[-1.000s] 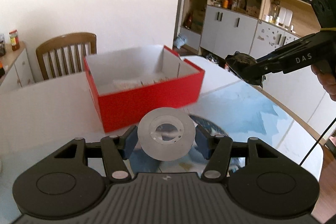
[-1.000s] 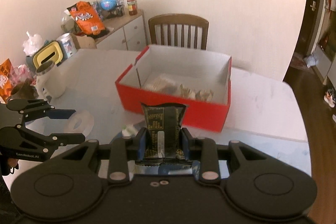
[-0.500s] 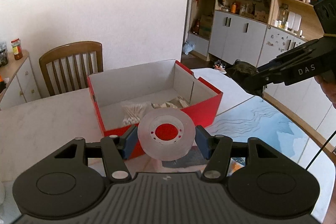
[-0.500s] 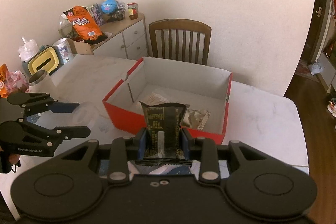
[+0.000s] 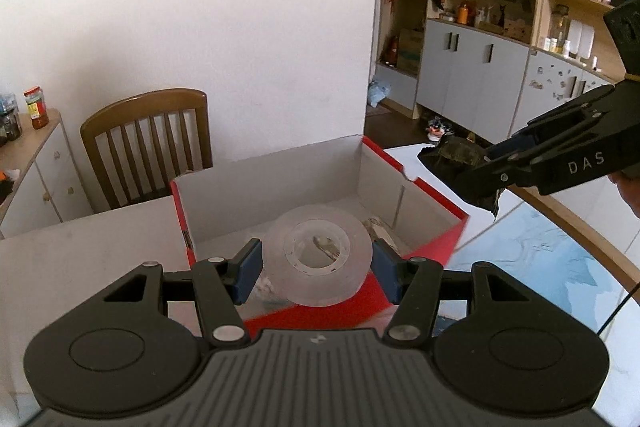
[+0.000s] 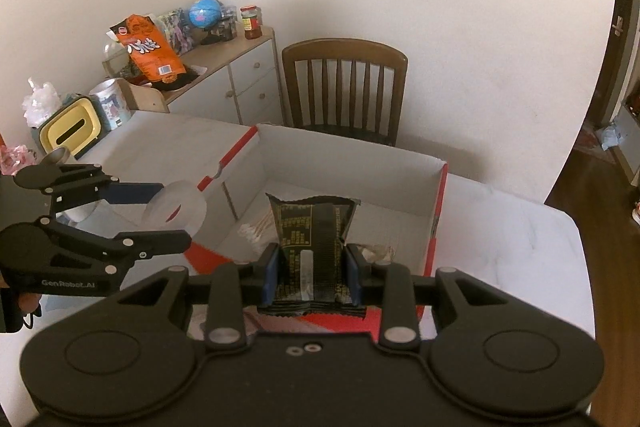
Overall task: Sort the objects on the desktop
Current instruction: 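Carry the tape roll with the left tool while the right tool carries the black bag over the box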
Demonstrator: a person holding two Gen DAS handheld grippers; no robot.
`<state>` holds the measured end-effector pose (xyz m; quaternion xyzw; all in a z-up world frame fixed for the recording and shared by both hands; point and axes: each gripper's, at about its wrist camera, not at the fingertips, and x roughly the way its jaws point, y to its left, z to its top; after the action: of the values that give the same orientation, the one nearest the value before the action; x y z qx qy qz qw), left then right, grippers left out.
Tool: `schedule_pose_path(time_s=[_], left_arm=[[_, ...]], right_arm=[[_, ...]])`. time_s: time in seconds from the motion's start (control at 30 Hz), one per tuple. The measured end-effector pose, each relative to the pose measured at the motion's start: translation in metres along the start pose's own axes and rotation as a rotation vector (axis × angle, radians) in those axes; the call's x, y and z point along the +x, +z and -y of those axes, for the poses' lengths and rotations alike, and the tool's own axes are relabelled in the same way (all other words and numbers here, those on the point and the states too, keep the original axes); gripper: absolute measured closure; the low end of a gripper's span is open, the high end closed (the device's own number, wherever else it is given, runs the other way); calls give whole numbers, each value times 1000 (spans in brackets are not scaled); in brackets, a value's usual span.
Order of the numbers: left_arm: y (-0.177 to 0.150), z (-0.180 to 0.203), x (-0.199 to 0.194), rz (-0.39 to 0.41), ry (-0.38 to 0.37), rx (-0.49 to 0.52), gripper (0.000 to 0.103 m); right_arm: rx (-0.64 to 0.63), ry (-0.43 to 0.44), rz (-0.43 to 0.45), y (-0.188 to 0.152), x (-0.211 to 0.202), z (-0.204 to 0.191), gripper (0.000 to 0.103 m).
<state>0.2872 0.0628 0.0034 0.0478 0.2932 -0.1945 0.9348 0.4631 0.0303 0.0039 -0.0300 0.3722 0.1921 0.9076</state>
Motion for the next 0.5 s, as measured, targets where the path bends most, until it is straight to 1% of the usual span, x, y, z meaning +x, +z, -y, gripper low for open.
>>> schedule_pose_path(time_s=[0.17,0.5], left_arm=[[11,-5,19,-16,9,-15,45],[26,-3,52,-68,13,27,45]], right_arm=[[1,7,-8,8,17,10,71],[-4,13,-22,27,49,26,71]])
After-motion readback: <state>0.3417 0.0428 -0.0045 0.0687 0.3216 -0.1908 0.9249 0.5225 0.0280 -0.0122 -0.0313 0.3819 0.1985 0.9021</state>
